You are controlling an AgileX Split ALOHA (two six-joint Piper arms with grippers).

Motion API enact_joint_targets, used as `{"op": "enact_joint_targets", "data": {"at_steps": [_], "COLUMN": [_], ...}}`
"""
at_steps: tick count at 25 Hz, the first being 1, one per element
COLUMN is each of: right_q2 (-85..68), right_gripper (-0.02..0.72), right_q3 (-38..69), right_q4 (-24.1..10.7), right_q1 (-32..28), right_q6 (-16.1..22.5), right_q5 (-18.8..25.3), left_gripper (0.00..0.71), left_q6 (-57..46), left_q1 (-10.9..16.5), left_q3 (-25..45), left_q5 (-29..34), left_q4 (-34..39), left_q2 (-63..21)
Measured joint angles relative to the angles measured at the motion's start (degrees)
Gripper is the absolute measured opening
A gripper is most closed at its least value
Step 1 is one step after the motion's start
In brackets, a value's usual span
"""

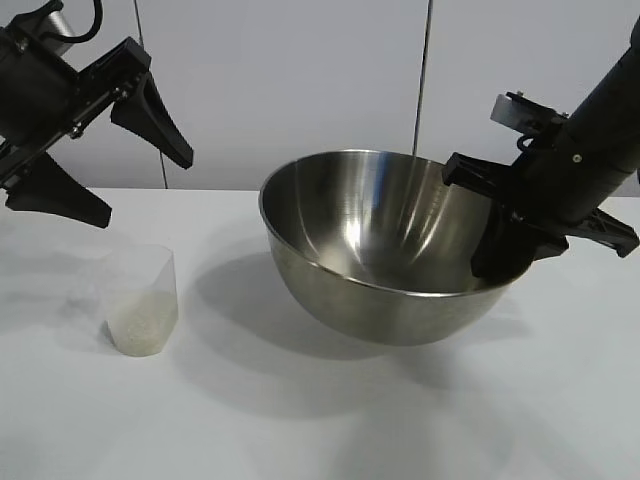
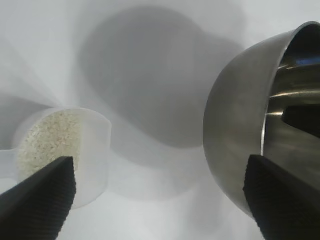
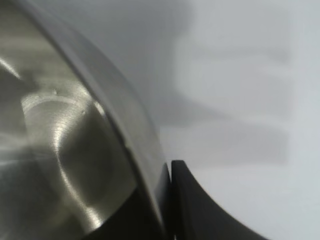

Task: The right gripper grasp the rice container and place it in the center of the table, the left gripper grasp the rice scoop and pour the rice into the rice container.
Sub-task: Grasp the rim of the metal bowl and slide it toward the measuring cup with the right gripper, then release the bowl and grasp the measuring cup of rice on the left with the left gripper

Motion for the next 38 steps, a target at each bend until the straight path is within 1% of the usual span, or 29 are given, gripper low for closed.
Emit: {"op": "enact_joint_targets", "data": {"at_steps": [2,7,10,12,15,18,21,23,25,27,29,30,31,33,36,38], "right_q2": [-0.12,0.74,3.02,4.78,6.58,7.02,7.02,7.02,7.02,6.90,6.32,5.64,4.62,2.26,-0.33,-0.68], "right_gripper": [0.011,0.011,0.011,0.011,0.011,0.011,0.038,0.114,0.234,0.407,0.560,0.610,0.638,0.664,0.674,0.674], "right_q3": [0.00,0.00,-0.63,-1.26,-1.86,-1.93,-2.07,-2.26,-2.26,-2.40,-3.26,-4.27,-5.48,-9.60,-16.93,-21.33], "right_q4": [-0.17,-0.87,-3.27,-4.40,-4.87,-6.23,-6.79,-6.68,-6.68,-7.10,-8.70,-9.96,-11.48,-14.75,-20.06,-23.26], "right_q1": [1.67,7.99,10.27,11.11,11.46,11.46,11.46,11.46,11.46,11.46,11.46,11.46,11.46,11.46,10.70,8.67], "right_q6": [0.00,0.13,0.97,1.83,2.90,3.06,3.17,3.30,3.29,3.29,3.29,3.44,3.91,6.06,8.90,9.66], "right_q5": [-0.06,-0.49,-0.78,-1.68,-2.32,-3.23,-3.28,-3.33,-3.28,-2.86,-0.91,0.91,3.01,6.98,14.10,19.52], "left_gripper": [0.656,0.656,0.656,0.656,0.656,0.656,0.656,0.656,0.656,0.656,0.656,0.656,0.656,0.656,0.656,0.656], "left_q6": [0.00,0.00,0.00,0.00,0.00,0.00,0.00,0.00,0.00,0.00,0.00,0.00,0.00,0.00,0.00,0.00], "left_q1": [0.00,0.00,0.00,0.00,0.00,0.00,0.00,0.00,0.00,0.00,0.00,0.00,0.00,0.00,0.00,0.00], "left_q3": [0.00,0.00,0.00,0.00,0.00,0.00,0.00,0.00,0.00,0.00,0.00,0.00,0.00,0.00,0.00,0.00], "left_q5": [-0.04,-0.34,-0.39,-0.39,-0.39,-0.39,-0.39,-0.39,-0.39,-0.39,-0.39,-0.39,-0.39,-0.39,-0.39,-0.39], "left_q4": [0.00,0.00,0.00,0.00,0.00,0.00,0.00,0.00,0.00,0.00,0.00,0.00,0.00,0.00,0.00,0.00], "left_q2": [0.00,0.00,0.00,0.00,0.00,0.00,0.00,0.00,0.00,0.00,0.00,0.00,0.00,0.00,0.00,0.00]}}
